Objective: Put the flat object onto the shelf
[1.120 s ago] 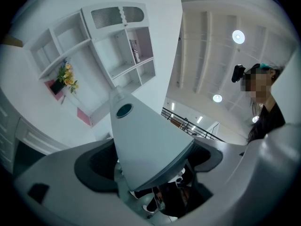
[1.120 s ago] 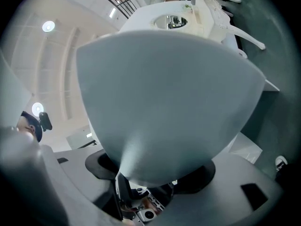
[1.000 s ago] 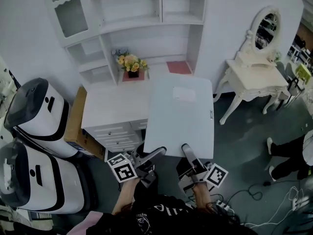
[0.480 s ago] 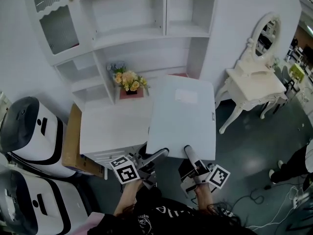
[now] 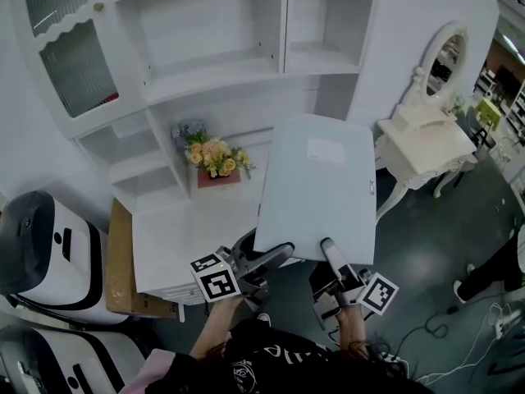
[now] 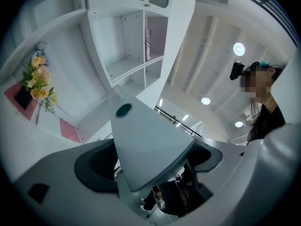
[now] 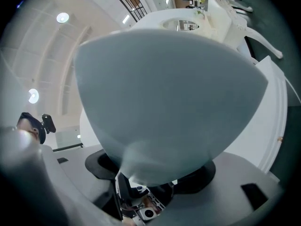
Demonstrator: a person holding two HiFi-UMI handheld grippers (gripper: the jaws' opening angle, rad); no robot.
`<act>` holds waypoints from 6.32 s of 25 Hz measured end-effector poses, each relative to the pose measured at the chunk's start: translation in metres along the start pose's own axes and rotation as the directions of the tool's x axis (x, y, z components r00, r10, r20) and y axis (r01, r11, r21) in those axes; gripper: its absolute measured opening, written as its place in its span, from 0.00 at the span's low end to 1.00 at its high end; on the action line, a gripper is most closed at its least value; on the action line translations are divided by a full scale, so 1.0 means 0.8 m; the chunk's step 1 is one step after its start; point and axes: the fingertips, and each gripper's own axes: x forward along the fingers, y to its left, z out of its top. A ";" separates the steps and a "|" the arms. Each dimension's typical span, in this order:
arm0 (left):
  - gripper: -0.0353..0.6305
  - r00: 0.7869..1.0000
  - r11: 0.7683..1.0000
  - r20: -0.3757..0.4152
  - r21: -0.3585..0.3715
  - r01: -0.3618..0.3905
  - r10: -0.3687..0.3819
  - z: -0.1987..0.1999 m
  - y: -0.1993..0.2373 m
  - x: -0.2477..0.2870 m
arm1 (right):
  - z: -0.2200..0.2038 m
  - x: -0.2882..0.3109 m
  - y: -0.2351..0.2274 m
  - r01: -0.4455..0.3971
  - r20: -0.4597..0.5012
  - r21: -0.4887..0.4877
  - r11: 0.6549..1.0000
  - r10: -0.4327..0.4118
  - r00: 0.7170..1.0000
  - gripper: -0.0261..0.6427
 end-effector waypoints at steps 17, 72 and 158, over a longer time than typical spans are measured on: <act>0.71 0.989 0.989 -0.038 0.016 0.145 -0.144 0.071 0.033 0.110 | 0.104 0.077 0.002 -0.002 0.040 -0.150 0.989 0.009 0.999 0.51; 0.71 0.959 0.957 0.278 0.259 -0.132 0.057 0.199 0.137 0.379 | 0.414 0.287 -0.087 -0.341 -0.001 0.182 0.922 0.347 0.938 0.52; 0.71 0.928 0.910 -0.119 0.277 -0.309 0.352 -0.072 0.096 -0.140 | -0.139 0.051 -0.108 0.084 -0.374 -0.435 0.897 -0.265 0.889 0.25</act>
